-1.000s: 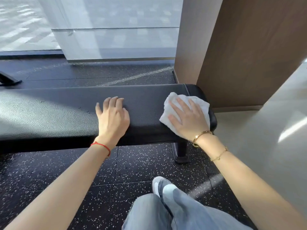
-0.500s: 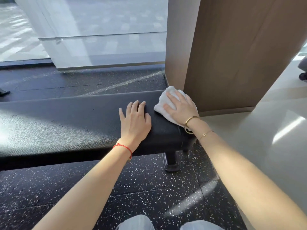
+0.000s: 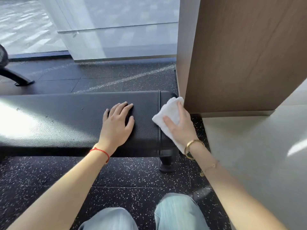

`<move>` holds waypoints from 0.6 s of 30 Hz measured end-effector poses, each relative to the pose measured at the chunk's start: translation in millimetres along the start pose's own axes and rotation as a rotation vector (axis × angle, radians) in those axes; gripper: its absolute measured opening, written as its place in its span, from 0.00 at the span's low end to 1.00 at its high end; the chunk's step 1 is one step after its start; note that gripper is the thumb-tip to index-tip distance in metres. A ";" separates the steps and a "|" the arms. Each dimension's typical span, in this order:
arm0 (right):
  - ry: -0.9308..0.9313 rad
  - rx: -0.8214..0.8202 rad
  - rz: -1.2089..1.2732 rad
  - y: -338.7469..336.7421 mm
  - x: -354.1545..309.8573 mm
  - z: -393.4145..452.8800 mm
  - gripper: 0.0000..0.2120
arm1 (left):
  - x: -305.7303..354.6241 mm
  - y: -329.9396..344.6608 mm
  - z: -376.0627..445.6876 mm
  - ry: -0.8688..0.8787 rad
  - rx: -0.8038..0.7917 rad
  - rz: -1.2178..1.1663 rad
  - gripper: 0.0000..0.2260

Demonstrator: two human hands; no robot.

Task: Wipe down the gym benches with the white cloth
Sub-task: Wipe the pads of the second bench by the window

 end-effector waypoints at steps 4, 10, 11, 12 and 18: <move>0.075 -0.041 -0.003 -2.5 -17.1 67.2 0.35 | 1.9 -1.4 0.2 0.000 0.003 0.007 0.20; 0.032 -0.022 0.049 1.5 -10.2 70.1 0.34 | 0.8 1.2 1.3 -0.007 0.031 -0.002 0.19; 0.014 -0.016 0.066 1.4 -5.3 57.8 0.35 | 1.0 1.5 1.4 -0.011 0.034 -0.003 0.19; -0.009 -0.011 0.092 1.1 0.1 42.0 0.36 | 1.1 1.7 1.5 -0.013 0.033 -0.006 0.19; -0.067 -0.002 0.230 5.1 18.3 -12.4 0.38 | 2.4 1.3 0.4 -0.018 -0.007 0.005 0.20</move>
Point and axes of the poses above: each hand's wrist, its own z-axis towards the middle knuckle, its own y-axis out of the palm, x = y × z, the point moved 1 cm from there along z, towards the middle knuckle, and after that the axes turned 13 degrees about z, right-handed, at the moved point
